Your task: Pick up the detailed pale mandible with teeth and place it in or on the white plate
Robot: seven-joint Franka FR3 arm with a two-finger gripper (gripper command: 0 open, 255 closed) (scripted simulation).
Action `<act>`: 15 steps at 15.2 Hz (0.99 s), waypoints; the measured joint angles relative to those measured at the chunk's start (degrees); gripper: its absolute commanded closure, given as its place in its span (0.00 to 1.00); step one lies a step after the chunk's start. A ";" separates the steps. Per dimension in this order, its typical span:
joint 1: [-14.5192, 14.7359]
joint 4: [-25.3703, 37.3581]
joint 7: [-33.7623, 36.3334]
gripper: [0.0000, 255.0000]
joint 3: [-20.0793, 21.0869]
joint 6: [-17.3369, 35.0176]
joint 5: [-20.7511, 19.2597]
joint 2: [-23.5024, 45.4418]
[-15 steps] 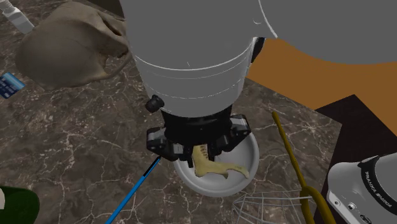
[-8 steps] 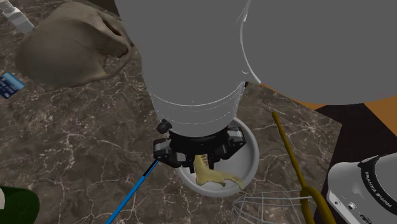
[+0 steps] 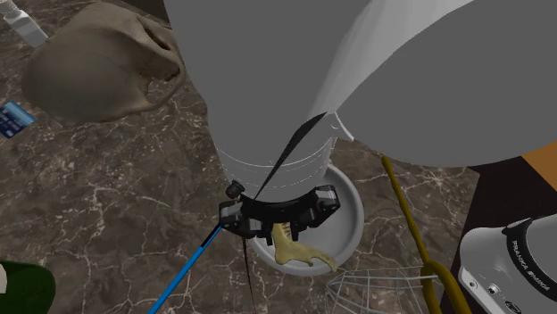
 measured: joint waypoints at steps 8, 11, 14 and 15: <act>0.00 -0.03 0.00 0.00 0.01 0.03 0.00 0.02; -0.17 1.60 -0.20 0.00 -0.73 -2.57 -0.11 -1.06; 0.03 3.64 -0.75 0.00 -2.21 -7.50 0.47 -4.07; -0.06 3.94 -0.79 0.00 -2.33 -7.83 0.35 -4.07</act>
